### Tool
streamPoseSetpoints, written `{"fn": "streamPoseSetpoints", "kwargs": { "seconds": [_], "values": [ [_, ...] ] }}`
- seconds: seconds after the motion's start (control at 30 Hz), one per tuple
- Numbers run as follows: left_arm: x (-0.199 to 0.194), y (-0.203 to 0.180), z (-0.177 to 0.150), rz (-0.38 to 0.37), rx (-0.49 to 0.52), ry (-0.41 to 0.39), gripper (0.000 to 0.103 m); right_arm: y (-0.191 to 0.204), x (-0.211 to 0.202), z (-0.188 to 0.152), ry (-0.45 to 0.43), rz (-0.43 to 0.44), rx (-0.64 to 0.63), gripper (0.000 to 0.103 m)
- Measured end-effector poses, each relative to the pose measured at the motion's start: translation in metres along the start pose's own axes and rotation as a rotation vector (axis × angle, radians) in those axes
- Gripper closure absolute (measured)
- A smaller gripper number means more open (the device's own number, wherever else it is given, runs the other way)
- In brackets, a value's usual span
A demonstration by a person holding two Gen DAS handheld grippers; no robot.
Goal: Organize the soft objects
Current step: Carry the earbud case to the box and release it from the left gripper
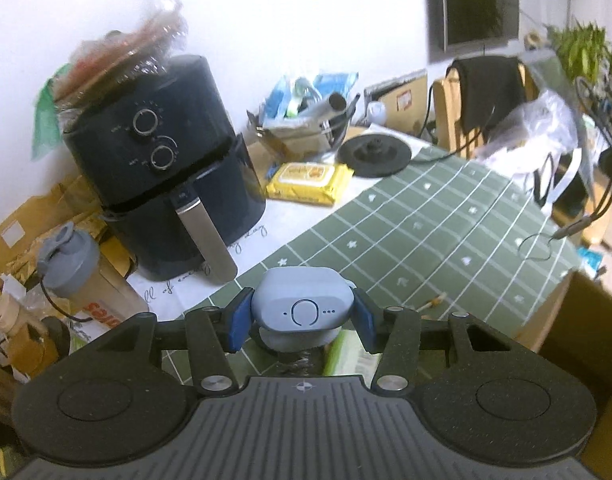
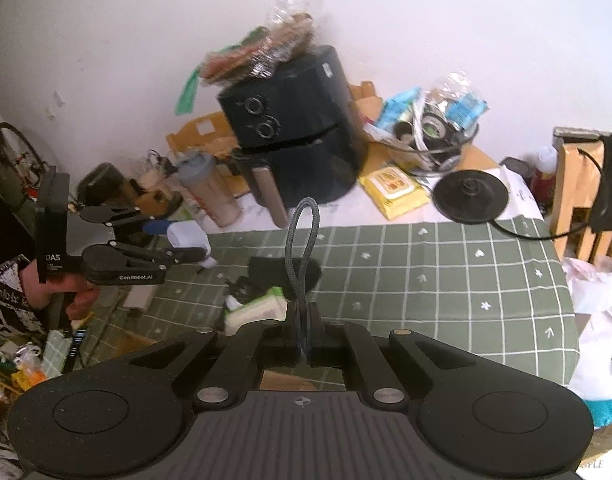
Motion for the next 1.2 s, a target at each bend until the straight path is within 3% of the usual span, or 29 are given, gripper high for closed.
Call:
{"fn": "streamPoseSetpoints", "kwargs": {
  "seconds": [0.27,0.6,1.0,1.03,1.1,1.13,1.17,1.2],
  "values": [
    [-0.043,-0.001,0.001,-0.04,-0.13,-0.017,0.052,0.026,-0.015,-0.001,0.015,0.052,-0.036,0.098],
    [-0.079,-0.006,-0.015,-0.025,-0.207,0.001,0.052,0.048,-0.006,-0.042,0.167,0.103,-0.056,0.098],
    [-0.101,-0.022,-0.042,-0.007,-0.282,0.055,0.052,0.058,0.017,-0.081,0.244,-0.059,-0.091,0.097],
    [-0.102,-0.023,-0.044,-0.008,-0.289,0.06,0.052,0.058,0.02,-0.084,0.255,-0.058,-0.096,0.091],
    [-0.104,-0.026,-0.049,-0.009,-0.308,0.071,0.052,0.059,0.024,-0.091,0.276,-0.046,-0.089,0.062],
    [-0.106,-0.027,-0.052,-0.009,-0.318,0.076,0.052,0.06,0.025,-0.092,0.275,-0.048,-0.093,0.038],
    [-0.107,-0.028,-0.054,-0.009,-0.325,0.081,0.052,0.06,0.024,-0.093,0.269,-0.052,-0.104,0.025],
    [-0.108,-0.029,-0.057,-0.008,-0.332,0.086,0.052,0.06,0.024,-0.094,0.266,-0.049,-0.114,0.022]
  ]
}}
Point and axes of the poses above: each gripper's, at about its wrist camera, not at the fingertips, and x roughly the way its jaws point, y to its left, z to its top, the point moved 9 cm from there along x, roughly the way its jaws point, and after that the axes turned 11 degrees about z, right-handed, at the moved point
